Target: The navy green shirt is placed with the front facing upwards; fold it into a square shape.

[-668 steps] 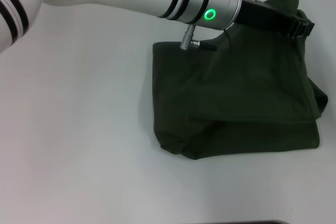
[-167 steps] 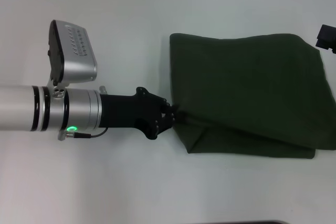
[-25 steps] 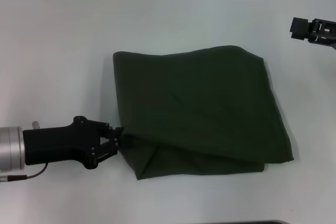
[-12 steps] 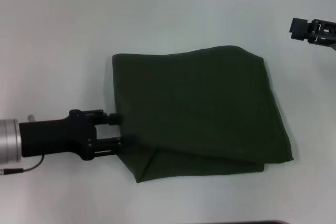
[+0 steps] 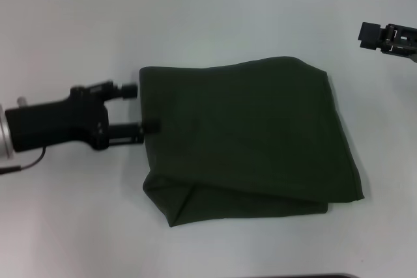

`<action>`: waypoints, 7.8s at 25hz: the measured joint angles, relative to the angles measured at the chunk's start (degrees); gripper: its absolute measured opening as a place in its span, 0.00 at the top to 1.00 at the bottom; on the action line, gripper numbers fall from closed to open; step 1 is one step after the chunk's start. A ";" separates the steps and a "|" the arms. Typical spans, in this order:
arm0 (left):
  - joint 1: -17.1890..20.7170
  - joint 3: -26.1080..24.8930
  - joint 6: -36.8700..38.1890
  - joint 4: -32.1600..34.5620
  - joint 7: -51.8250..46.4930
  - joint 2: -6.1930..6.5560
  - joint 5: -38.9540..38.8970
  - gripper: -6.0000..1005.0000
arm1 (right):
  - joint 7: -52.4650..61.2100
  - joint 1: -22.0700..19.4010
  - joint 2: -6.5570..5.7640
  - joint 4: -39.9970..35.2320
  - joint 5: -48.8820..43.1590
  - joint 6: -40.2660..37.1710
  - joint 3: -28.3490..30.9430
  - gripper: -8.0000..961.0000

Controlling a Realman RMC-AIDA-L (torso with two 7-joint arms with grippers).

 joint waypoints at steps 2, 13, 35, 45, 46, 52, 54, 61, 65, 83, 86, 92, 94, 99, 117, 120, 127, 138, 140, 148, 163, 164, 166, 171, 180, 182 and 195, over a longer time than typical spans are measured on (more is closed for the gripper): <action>-0.61 0.38 0.12 -0.49 1.13 -0.12 -2.31 0.14 | -0.42 0.00 0.02 0.00 0.05 0.01 0.00 0.22; -4.71 2.30 -0.50 -10.78 7.89 -0.38 -4.57 0.18 | -1.90 0.49 -0.02 0.00 0.21 0.49 0.01 0.22; -4.32 2.47 0.01 -20.37 20.43 -0.58 -5.86 0.53 | -3.26 0.70 -0.04 0.00 0.28 0.98 -0.01 0.22; -4.34 3.06 0.05 -20.59 20.20 -0.58 -5.82 0.89 | -3.55 0.71 0.15 0.00 -0.02 1.17 -0.03 0.22; -4.41 3.06 0.05 -20.60 20.19 -0.58 -5.82 0.92 | -3.55 0.70 0.16 0.00 -0.06 1.21 -0.07 0.22; -4.55 3.03 0.01 -20.60 20.10 -0.58 -5.85 0.92 | -3.29 0.64 0.17 0.00 -0.08 1.25 -0.18 0.22; -4.62 3.02 -0.22 -20.60 20.00 -0.58 -5.89 0.92 | -3.25 0.59 0.17 0.00 -0.08 1.25 -0.18 0.22; -5.03 3.91 -2.63 -20.82 18.79 -0.58 -5.35 0.91 | -3.53 0.43 0.15 0.00 -0.08 2.00 -0.20 0.22; -5.19 5.42 -5.79 -22.68 18.51 -0.58 -5.09 0.91 | -3.53 0.45 0.26 0.00 -0.08 2.30 -0.30 0.22; -4.74 6.87 -9.80 -24.25 15.35 -0.40 1.90 0.91 | -3.20 0.63 0.01 0.00 -0.07 2.57 -0.72 0.22; -4.76 6.93 -9.80 -24.28 15.15 -0.40 2.73 0.91 | -3.19 0.71 0.00 0.00 -0.07 2.63 -0.71 0.22; -4.90 6.98 -9.01 -24.26 14.31 -0.40 4.14 0.91 | -3.14 0.76 -0.09 0.00 -0.07 2.66 -0.70 0.22; -4.91 6.90 -7.59 -24.03 13.99 -0.34 4.38 0.91 | -3.15 0.77 -0.09 0.00 -0.07 2.66 -0.70 0.22; -4.85 6.34 0.49 -21.45 14.29 -0.13 4.18 0.91 | -3.25 0.79 -0.10 0.00 -0.07 3.65 -1.57 0.22; -6.58 4.72 6.44 -18.50 13.74 -0.06 -6.38 0.90 | -1.65 1.06 0.24 1.59 -5.12 9.89 -6.23 0.18; -6.96 3.05 6.58 -18.49 12.52 -0.01 -6.43 0.89 | -0.58 0.72 0.14 1.59 -6.42 10.18 -6.39 0.16; -7.30 0.33 6.29 -18.48 11.51 0.04 -6.46 0.71 | 1.69 0.75 0.19 3.07 -9.68 12.03 -6.64 0.05; -7.50 -3.55 4.91 -18.48 11.52 0.04 -6.49 0.23 | 3.07 0.43 0.18 6.53 -10.49 14.98 -6.63 0.05; -7.50 -3.98 4.40 -18.48 11.56 0.04 -6.49 0.21 | 3.08 0.45 0.31 7.20 -10.51 15.58 -6.65 0.05; -7.77 -4.39 3.26 -18.48 12.05 0.04 -6.49 0.15 | 3.51 0.55 1.42 7.73 -10.54 16.94 -6.70 0.05; -8.02 -4.58 1.90 -18.48 12.21 0.06 -6.49 0.15 | 3.74 1.42 2.12 8.44 -10.53 19.26 -6.86 0.05; -8.03 -4.63 1.89 -18.49 12.22 0.05 -6.49 0.15 | 3.74 1.45 2.20 8.44 -10.53 19.39 -6.86 0.05; -8.08 -4.85 1.83 -18.48 12.24 0.04 -6.49 0.15 | 3.74 1.58 2.40 8.44 -10.53 19.69 -6.86 0.06; -8.10 -4.98 1.72 -18.49 12.24 0.03 -6.49 0.15 | 3.74 1.83 2.76 8.44 -10.49 19.97 -6.86 0.06; -8.09 -4.98 1.72 -18.48 12.24 0.07 -6.49 0.15 | 3.87 1.78 2.81 8.35 -10.26 19.90 -6.53 0.06; -8.08 -4.98 1.72 -18.48 12.24 0.10 -6.49 0.15 | 3.92 1.23 2.81 7.97 -10.20 19.83 -6.18 0.06; -8.08 -4.87 1.36 -18.48 12.24 -0.03 -6.49 0.15 | 1.76 -1.35 1.62 3.55 -9.46 10.89 1.33 0.06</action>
